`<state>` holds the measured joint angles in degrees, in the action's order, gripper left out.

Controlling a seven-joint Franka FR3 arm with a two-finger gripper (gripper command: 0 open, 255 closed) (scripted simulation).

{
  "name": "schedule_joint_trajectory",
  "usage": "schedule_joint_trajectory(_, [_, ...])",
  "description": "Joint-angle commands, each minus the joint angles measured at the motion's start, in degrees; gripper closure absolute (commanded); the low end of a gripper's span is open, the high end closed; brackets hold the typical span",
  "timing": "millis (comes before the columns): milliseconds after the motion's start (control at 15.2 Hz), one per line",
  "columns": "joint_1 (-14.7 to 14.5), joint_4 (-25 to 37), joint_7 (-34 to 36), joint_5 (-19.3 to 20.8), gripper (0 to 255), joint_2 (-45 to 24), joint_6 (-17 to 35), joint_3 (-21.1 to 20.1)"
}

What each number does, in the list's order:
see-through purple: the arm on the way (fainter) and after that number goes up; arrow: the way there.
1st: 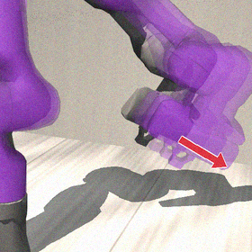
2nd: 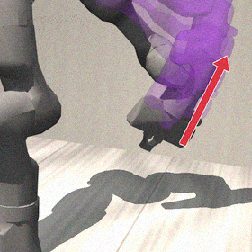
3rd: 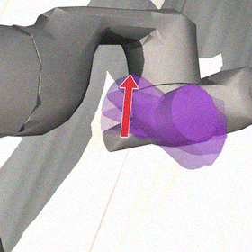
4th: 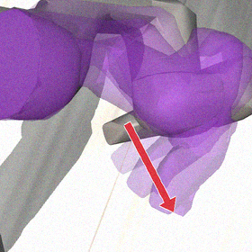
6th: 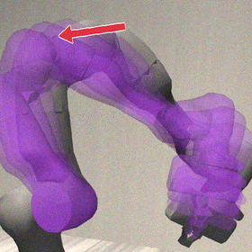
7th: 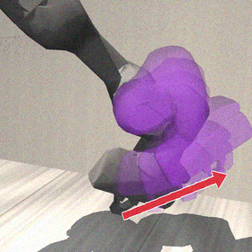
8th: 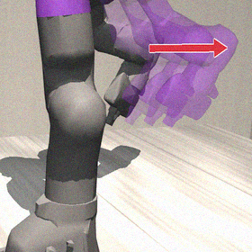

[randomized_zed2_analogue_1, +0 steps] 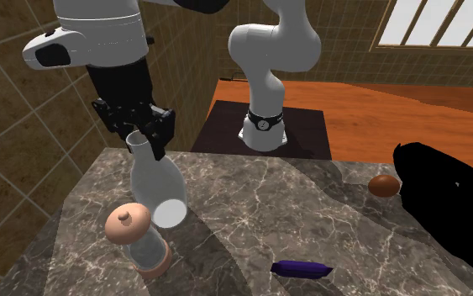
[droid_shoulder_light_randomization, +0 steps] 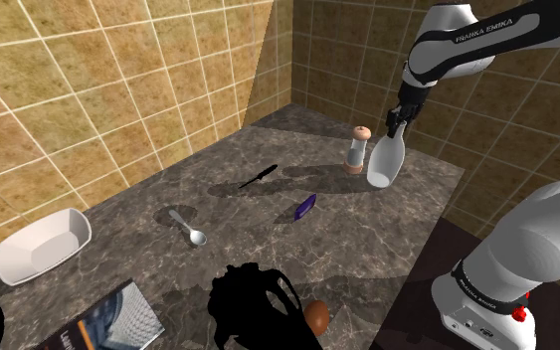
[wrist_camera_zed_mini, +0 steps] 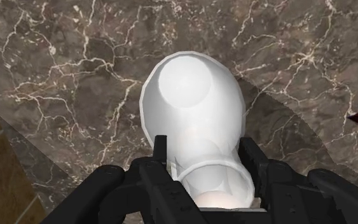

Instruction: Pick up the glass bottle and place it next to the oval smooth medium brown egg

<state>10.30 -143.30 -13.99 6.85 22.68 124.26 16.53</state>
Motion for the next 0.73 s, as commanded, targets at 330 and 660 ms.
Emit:
schedule_joint_trajectory(330, [0.00,-0.02,-0.01,0.00,255,-0.03,0.02,0.01])
schedule_joint_trajectory(660, [0.02,1.55,0.10,0.00,255,0.97,-2.55,-0.30])
